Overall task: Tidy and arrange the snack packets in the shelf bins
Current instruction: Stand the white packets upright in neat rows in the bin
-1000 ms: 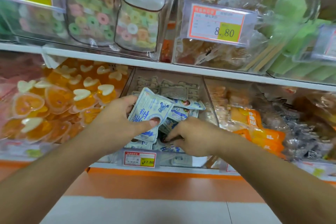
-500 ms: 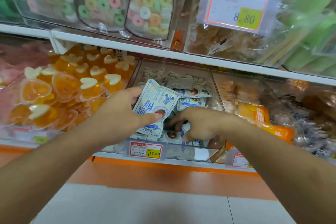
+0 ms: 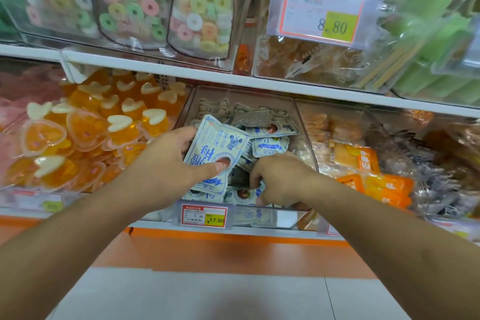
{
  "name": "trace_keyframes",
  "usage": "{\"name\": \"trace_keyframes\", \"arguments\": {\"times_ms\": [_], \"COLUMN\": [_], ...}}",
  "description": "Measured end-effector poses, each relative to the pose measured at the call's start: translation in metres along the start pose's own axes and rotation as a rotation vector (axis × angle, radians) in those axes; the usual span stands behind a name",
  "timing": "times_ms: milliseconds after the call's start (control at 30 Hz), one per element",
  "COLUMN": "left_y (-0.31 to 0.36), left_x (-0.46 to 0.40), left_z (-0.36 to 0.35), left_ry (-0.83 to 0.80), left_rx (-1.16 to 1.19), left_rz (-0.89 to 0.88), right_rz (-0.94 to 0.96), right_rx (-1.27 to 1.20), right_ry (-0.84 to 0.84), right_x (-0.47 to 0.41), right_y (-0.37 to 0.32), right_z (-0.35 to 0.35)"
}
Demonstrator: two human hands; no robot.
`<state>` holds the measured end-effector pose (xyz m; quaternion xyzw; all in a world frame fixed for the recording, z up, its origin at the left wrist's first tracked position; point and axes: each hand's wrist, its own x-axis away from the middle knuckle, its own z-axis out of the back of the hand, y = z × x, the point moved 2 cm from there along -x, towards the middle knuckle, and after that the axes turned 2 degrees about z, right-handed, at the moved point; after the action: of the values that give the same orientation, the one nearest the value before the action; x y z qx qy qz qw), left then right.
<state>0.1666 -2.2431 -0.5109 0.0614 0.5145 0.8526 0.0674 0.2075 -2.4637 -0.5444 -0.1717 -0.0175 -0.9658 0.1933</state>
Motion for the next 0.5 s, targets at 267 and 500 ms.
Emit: {"name": "trace_keyframes", "arguments": {"times_ms": [267, 500], "left_y": [0.005, 0.007], "left_x": [0.001, -0.002], "left_z": [-0.004, -0.012], "left_ry": [0.081, 0.127], "left_rx": [-0.112, -0.077], "left_rz": [-0.034, -0.025], "right_rz": [0.013, -0.025], "right_rx": [-0.284, -0.347], "right_ry": [-0.012, 0.189], "right_x": [0.009, 0.047], "right_y": [0.002, 0.012], "right_z": [0.016, 0.050]}}
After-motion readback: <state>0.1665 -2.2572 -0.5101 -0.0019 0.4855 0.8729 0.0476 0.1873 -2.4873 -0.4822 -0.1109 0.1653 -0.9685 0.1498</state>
